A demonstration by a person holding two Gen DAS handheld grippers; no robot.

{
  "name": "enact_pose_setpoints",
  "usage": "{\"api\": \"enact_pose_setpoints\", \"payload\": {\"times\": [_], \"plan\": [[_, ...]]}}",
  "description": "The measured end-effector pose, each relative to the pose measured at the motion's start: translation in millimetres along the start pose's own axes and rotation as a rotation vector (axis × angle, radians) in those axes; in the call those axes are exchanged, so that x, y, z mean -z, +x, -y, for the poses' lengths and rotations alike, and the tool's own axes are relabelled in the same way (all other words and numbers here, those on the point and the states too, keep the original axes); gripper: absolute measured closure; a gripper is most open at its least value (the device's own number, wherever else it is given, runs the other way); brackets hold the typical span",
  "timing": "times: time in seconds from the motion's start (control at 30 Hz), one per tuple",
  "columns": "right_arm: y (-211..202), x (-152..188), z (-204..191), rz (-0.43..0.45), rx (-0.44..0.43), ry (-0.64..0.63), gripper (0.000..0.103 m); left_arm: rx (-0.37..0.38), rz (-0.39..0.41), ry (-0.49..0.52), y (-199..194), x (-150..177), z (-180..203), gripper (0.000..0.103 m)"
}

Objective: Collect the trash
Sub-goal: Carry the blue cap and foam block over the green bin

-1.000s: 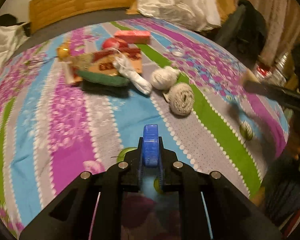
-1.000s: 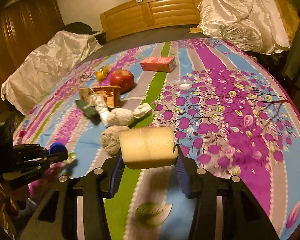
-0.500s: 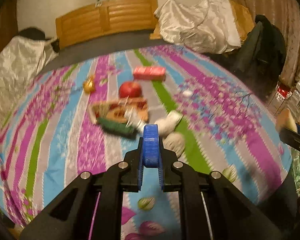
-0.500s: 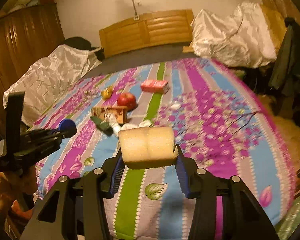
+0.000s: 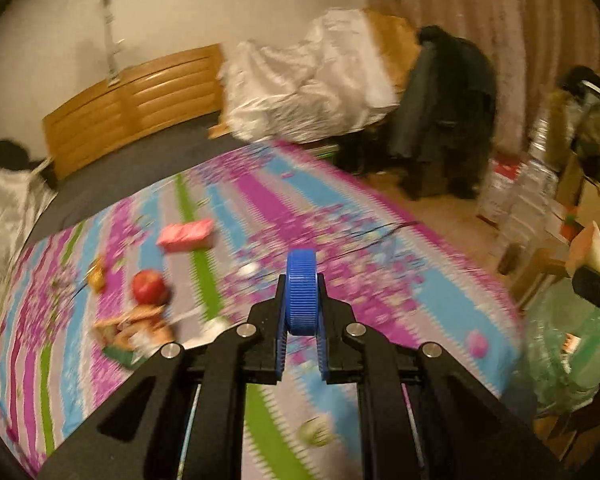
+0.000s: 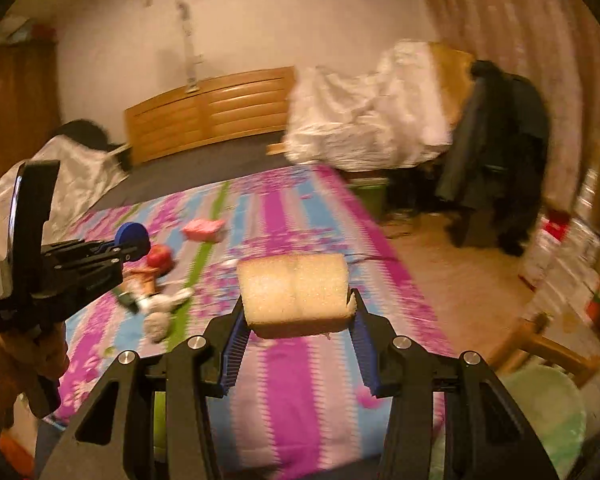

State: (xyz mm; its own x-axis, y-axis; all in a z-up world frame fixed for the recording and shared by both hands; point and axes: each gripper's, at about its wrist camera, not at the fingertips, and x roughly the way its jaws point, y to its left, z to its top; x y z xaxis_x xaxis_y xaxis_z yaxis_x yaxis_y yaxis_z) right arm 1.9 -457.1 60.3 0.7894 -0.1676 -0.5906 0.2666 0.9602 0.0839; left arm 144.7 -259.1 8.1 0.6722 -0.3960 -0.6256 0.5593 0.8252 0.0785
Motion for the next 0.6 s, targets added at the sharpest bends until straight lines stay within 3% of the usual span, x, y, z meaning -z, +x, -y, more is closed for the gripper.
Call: {"api": "enact_pose_setpoints", "payload": {"times": [0.3, 0.6], "plan": [[-60, 27, 132, 0.017, 0.268, 0.162, 0.054, 0.141, 0.028, 0.158, 16, -30, 117, 0.093], [-93, 68, 214, 0.011, 0.458, 0.259, 0.054, 0.195, 0.052, 0.275, 23, -48, 195, 0.093]]}}
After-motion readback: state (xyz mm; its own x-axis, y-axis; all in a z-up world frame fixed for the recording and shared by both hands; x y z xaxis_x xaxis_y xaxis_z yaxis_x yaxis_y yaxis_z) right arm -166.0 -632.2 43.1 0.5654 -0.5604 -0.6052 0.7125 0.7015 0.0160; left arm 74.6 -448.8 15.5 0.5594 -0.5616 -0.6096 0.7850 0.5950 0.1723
